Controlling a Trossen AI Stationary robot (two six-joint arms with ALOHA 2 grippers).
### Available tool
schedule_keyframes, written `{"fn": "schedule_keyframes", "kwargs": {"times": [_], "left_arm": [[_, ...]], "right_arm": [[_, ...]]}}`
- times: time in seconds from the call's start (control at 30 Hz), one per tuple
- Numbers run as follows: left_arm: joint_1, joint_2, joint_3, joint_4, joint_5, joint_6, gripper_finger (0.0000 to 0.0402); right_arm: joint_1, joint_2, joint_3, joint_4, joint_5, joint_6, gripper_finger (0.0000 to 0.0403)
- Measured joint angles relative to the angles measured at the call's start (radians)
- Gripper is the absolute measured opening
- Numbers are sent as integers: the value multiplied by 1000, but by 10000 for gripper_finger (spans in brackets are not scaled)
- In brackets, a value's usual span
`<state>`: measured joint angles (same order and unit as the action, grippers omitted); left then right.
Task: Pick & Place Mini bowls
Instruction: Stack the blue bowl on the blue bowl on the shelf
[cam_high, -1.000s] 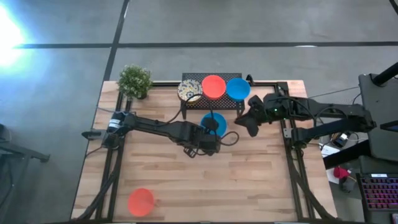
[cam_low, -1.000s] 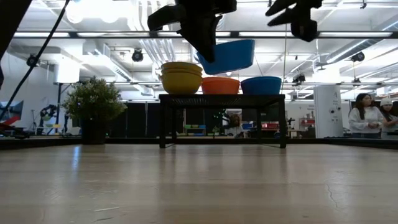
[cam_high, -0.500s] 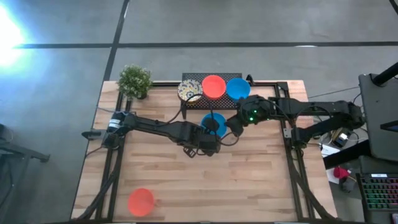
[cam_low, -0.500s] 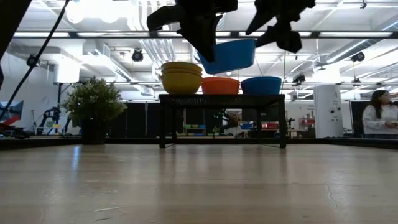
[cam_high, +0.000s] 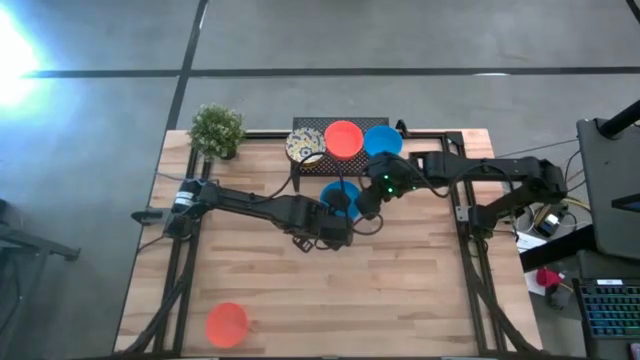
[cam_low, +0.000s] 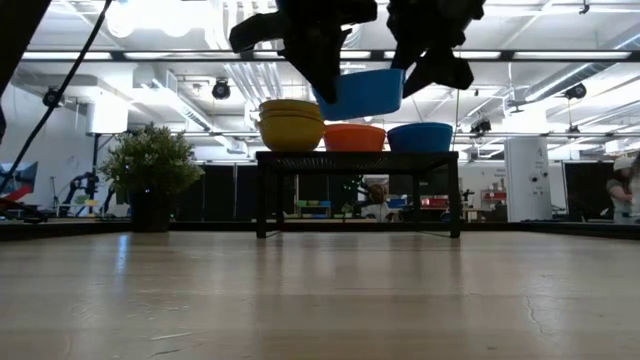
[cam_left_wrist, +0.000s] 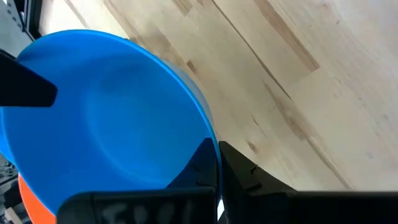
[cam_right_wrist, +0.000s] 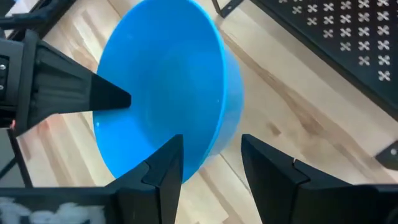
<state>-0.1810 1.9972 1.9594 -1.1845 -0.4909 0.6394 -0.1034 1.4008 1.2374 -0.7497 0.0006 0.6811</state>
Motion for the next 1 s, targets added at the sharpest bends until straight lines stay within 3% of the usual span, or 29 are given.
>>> {"fn": "schedule_keyframes", "kwargs": {"times": [0.27, 0.57, 1.0], "left_arm": [[0, -1, 0, -2, -2, -13, 0], [-1, -3, 4, 14, -6, -13, 0], [-2, -5, 4, 52, -2, -43, 27]], "right_arm": [[-2, 15, 19, -2, -1, -46, 128], [-4, 15, 13, -3, 6, -43, 20], [-4, 15, 15, -3, 3, -49, 9]]}}
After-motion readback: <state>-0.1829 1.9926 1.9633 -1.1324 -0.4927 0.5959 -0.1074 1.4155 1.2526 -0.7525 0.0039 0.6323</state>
